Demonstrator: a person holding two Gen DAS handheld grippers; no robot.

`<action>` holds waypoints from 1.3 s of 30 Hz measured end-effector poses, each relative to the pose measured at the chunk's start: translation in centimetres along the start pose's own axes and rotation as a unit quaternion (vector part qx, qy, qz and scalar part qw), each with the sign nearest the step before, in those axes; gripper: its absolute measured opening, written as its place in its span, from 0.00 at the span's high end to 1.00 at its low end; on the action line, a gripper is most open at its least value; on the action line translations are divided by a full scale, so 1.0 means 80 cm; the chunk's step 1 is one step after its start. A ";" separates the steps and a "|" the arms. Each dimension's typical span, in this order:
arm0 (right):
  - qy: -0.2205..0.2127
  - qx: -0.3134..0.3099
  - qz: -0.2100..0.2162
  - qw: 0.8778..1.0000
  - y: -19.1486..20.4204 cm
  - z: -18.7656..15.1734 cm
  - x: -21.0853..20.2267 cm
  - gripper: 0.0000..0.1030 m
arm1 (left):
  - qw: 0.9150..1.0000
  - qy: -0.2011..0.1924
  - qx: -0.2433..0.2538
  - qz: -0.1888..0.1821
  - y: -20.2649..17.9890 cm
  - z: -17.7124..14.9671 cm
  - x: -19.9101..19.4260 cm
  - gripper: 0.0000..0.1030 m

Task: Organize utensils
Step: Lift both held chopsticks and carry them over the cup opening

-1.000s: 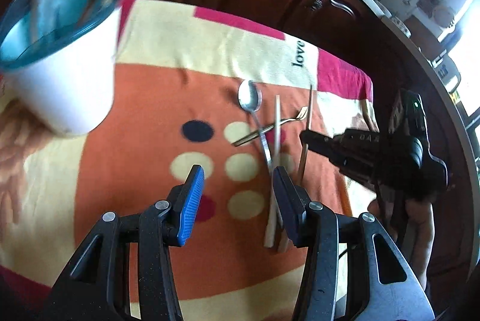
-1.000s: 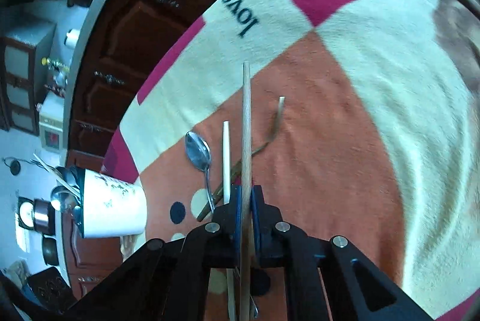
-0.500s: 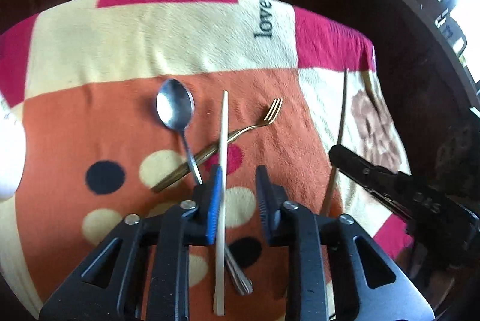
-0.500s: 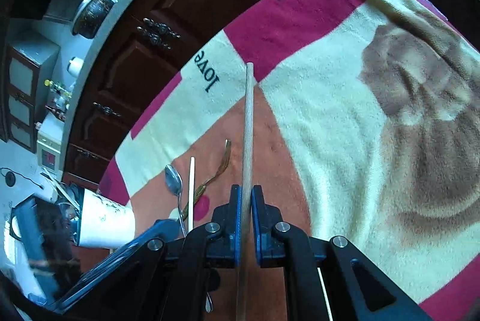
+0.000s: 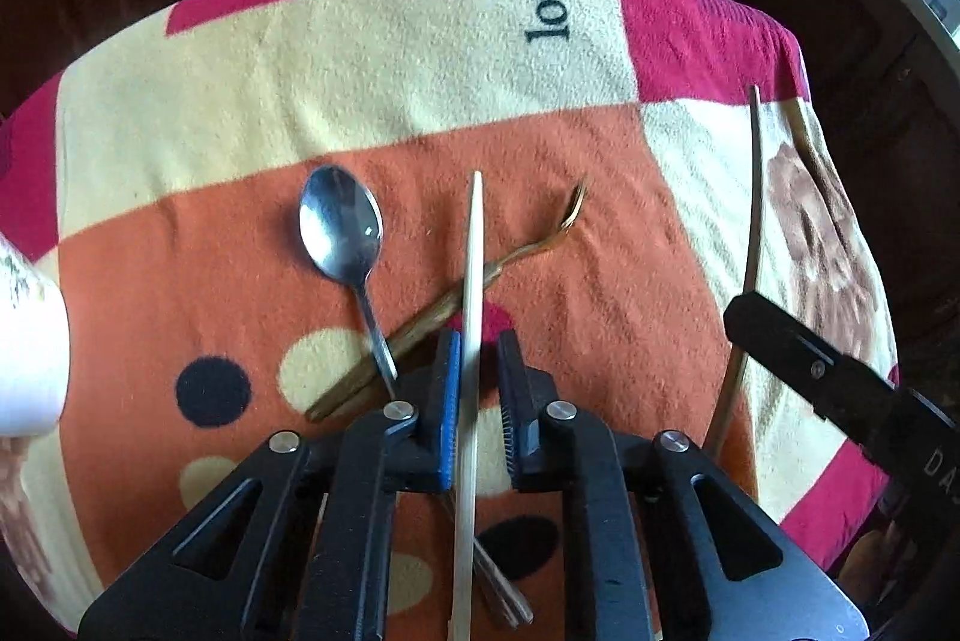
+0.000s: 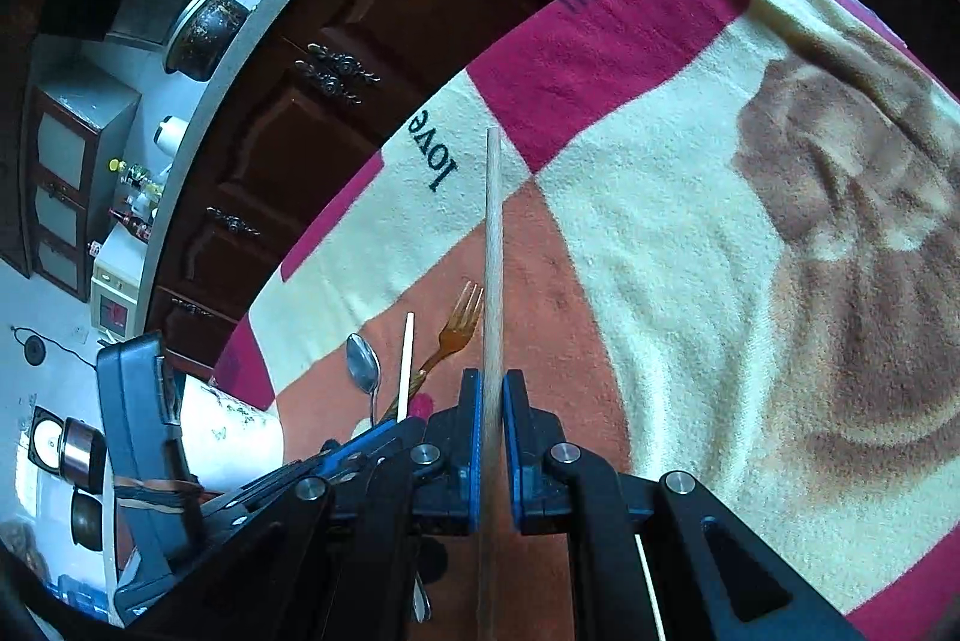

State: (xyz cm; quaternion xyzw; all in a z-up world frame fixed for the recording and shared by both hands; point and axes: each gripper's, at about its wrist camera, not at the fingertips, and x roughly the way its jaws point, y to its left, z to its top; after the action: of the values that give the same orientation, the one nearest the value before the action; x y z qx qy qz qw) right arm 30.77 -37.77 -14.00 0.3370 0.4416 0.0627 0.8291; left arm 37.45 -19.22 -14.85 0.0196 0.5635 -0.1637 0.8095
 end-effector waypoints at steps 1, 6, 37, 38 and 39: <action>0.000 0.001 0.001 1.000 -0.001 0.000 0.000 0.94 | 1.000 0.002 -0.001 -0.002 0.000 0.003 0.002 0.95; -0.004 -0.002 0.010 1.000 -0.006 -0.001 0.001 0.94 | 0.999 -0.033 -0.010 -0.025 0.004 0.003 -0.022 0.95; -0.149 -0.280 0.108 0.942 0.391 -0.094 -0.039 0.94 | 0.879 -0.448 -0.159 0.038 0.296 -0.095 -0.353 0.95; -0.153 -0.282 0.112 0.940 0.404 -0.093 -0.031 0.94 | 0.876 -0.454 -0.160 0.037 0.306 -0.089 -0.350 0.95; -0.156 -0.283 0.113 0.940 0.414 -0.092 -0.024 0.94 | 0.874 -0.457 -0.161 0.035 0.313 -0.085 -0.347 0.95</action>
State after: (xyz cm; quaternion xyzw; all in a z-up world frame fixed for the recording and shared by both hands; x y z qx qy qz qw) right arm 30.32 -9.49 4.83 0.1414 0.2300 0.2254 0.9361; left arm 29.87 12.66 4.35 -0.1685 0.1479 -0.0332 0.9740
